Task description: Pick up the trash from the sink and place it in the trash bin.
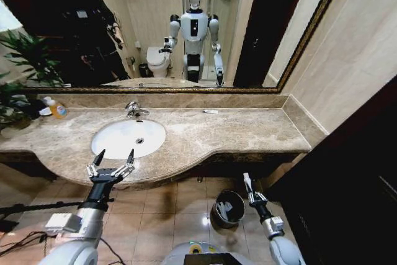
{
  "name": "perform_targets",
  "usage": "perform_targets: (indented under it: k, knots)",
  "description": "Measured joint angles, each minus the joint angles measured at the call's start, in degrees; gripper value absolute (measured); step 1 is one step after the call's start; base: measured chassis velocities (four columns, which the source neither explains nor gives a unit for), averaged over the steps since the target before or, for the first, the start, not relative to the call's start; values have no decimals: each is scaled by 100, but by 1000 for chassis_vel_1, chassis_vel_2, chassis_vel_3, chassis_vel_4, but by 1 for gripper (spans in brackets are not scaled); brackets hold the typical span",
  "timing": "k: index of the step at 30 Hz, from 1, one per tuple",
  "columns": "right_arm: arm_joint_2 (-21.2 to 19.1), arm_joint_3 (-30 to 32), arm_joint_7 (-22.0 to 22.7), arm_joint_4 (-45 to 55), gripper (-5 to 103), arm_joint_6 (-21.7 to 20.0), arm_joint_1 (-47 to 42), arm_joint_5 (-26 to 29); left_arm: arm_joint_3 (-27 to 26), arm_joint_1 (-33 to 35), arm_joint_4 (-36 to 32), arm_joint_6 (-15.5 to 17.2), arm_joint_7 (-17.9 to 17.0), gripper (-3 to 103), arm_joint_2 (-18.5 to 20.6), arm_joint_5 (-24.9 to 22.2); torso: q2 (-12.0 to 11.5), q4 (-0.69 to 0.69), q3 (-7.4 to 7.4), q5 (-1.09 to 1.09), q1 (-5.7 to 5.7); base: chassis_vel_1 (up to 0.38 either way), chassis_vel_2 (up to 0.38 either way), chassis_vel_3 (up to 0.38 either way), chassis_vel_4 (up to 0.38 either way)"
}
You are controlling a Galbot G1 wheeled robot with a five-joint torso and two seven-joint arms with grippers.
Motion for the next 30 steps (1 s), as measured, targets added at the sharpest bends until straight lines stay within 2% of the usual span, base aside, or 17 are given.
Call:
perform_targets:
  k: [7,12,16,23,30]
  knots:
    - [-45,-270,83,-1097,11,206,486,15,0,0,0,0,0,100,0,0,-1,1,0,0,0,0,0,0,0]
    - [-27,-313,84,-1523,11,328,649,-12,0,0,0,0,0,100,0,0,-1,0,0,0,0,0,0,0,0]
    - [41,-370,80,-2292,11,588,962,-134,0,0,0,0,0,100,0,0,-1,0,0,-1,0,0,0,0,0]
    - [174,-425,54,-2927,11,853,1293,-346,0,0,0,0,0,100,0,0,-1,1,0,-1,0,0,0,0,0]
    - [342,-452,14,-3226,11,889,1518,-466,0,0,0,0,0,100,0,0,-1,1,0,0,0,0,0,0,0]
